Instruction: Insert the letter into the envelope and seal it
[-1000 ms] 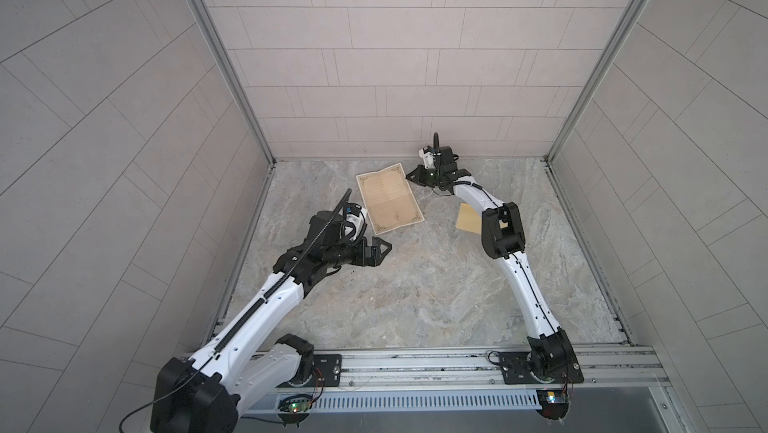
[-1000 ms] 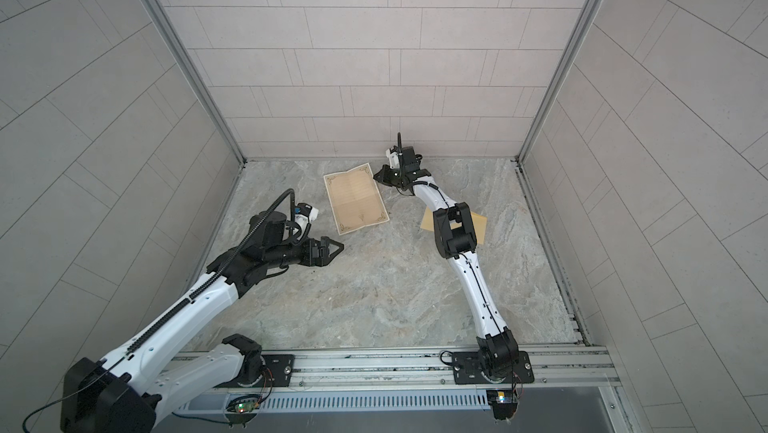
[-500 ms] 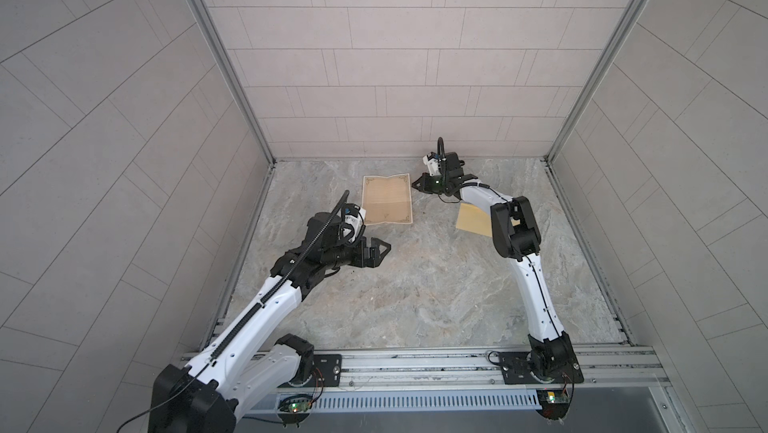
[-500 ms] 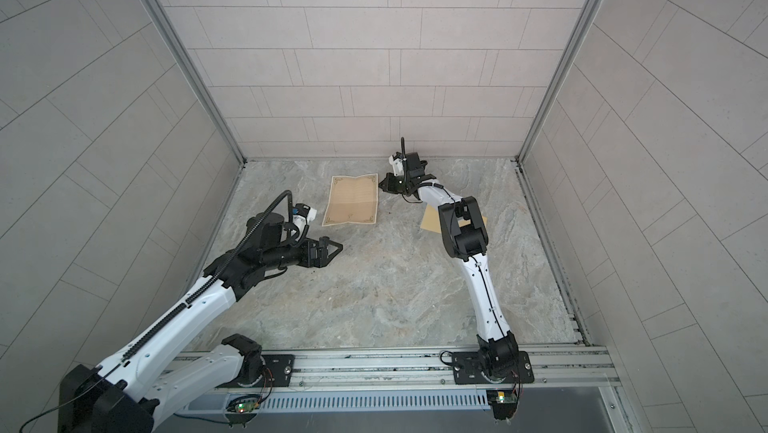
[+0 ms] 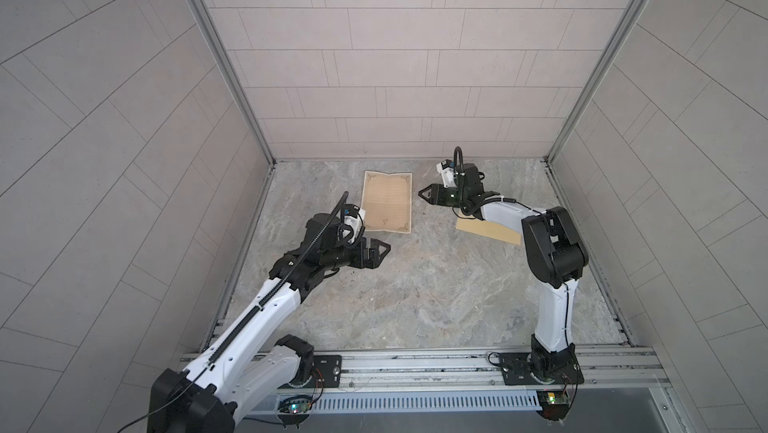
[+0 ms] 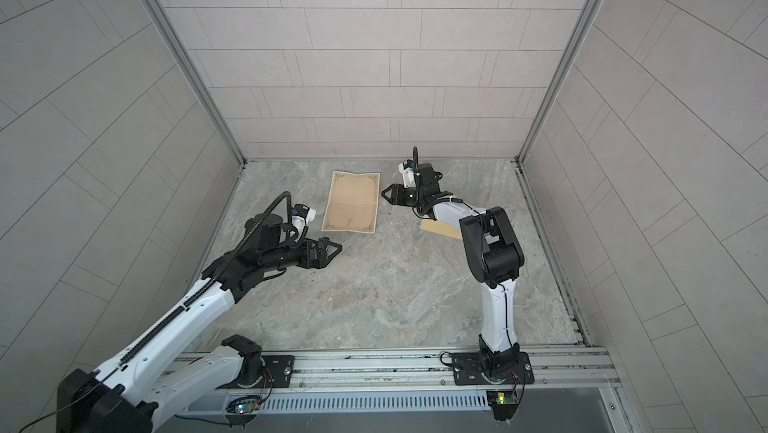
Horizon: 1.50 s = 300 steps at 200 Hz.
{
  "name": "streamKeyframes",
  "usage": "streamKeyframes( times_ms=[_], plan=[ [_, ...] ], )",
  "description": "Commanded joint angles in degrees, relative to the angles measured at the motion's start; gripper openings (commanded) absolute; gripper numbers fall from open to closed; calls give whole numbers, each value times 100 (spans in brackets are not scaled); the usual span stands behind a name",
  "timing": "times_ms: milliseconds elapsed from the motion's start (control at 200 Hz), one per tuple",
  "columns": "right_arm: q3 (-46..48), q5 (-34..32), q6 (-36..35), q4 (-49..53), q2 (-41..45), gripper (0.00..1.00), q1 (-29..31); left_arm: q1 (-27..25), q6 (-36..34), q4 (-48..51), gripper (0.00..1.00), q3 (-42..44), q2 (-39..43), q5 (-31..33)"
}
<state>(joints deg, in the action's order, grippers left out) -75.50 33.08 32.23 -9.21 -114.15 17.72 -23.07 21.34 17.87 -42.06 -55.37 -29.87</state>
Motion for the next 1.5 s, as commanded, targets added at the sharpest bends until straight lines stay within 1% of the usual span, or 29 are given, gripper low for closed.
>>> streamKeyframes(
  times_ms=[0, 65, 185, 335, 430, 600, 755, 981, 1081, 1236, 1391, 1496],
  plan=[
    [634, -263, 732, -287, 502, 59, 161, -13, -94, 33, 99, 35, 119, 36],
    [914, -284, 1079, -350, 577, 63, 205, -13, -95, 33, 99, 39, 124, 34],
    [1249, -135, 1539, -654, 539, 66, 338, -13, -95, 24, 99, 44, 116, 17],
    [1259, -139, 1644, -676, 386, 67, 542, -13, -82, 17, 99, 62, 119, -1],
    [1088, -127, 1607, -803, 202, 68, 549, -9, -82, 15, 99, 71, 131, 7],
    [150, -58, 1445, -705, -364, 69, 407, -13, -102, 32, 99, 69, 133, 23],
    [-798, 21, 1440, -660, -994, 72, 201, -13, -113, 50, 99, 74, 150, 40],
    [-2237, 178, 1418, -495, -1960, 79, 48, -14, -129, 55, 99, 74, 150, 49],
    [-2914, 268, 1363, -232, -2429, 80, 30, -13, -130, 52, 99, 75, 139, 34],
    [-3864, 233, 1194, 309, -3010, 80, 4, -13, -139, 71, 99, 75, 143, 36],
    [-4475, 259, 1146, 626, -3404, 80, -30, -13, -139, 75, 99, 84, 150, 37],
    [-4667, 302, 1160, 640, -3573, 80, -33, -13, -137, 68, 99, 84, 151, 35]
  ],
)
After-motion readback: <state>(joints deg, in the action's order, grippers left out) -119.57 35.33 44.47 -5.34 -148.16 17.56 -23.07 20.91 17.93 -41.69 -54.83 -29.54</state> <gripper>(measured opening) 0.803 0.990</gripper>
